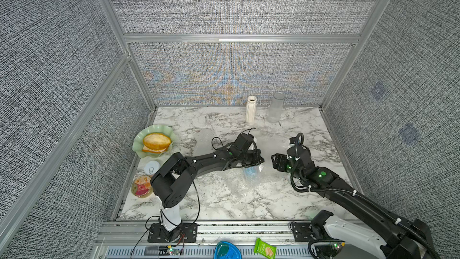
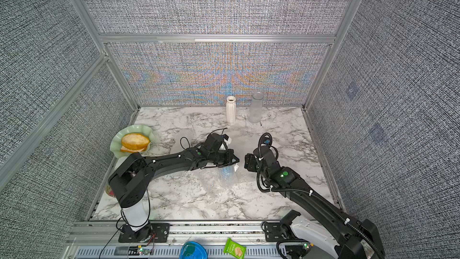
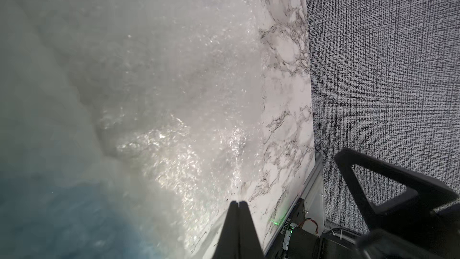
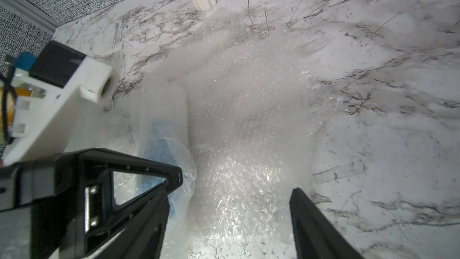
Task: Unwrap the vase from the bubble wrap
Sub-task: Unwrap the bubble wrap.
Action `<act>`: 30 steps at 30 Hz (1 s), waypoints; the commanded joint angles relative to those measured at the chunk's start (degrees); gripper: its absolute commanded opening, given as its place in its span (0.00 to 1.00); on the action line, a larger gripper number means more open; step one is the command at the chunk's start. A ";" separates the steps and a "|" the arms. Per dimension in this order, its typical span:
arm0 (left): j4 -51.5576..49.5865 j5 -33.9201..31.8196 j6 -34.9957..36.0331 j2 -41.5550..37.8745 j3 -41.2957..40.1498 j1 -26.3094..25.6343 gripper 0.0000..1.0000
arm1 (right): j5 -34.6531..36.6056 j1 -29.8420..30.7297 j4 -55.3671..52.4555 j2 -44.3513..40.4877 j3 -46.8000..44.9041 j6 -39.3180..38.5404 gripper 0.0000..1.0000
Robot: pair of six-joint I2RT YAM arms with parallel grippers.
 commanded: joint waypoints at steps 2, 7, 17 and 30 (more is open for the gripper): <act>-2.25 1.24 2.15 2.78 3.35 -0.30 0.00 | 2.09 0.09 0.69 -2.68 -1.25 0.68 0.72; -2.09 2.11 2.15 5.41 4.40 -0.39 0.00 | 2.81 0.08 0.36 -3.82 -2.00 0.18 0.72; -17.66 -0.61 11.45 4.87 18.33 0.55 0.48 | 3.51 0.09 -1.34 -5.80 -0.37 -3.90 0.72; -12.06 -3.24 5.63 -12.17 -1.63 6.64 0.69 | -2.41 1.06 3.01 -4.11 -1.79 -8.59 0.73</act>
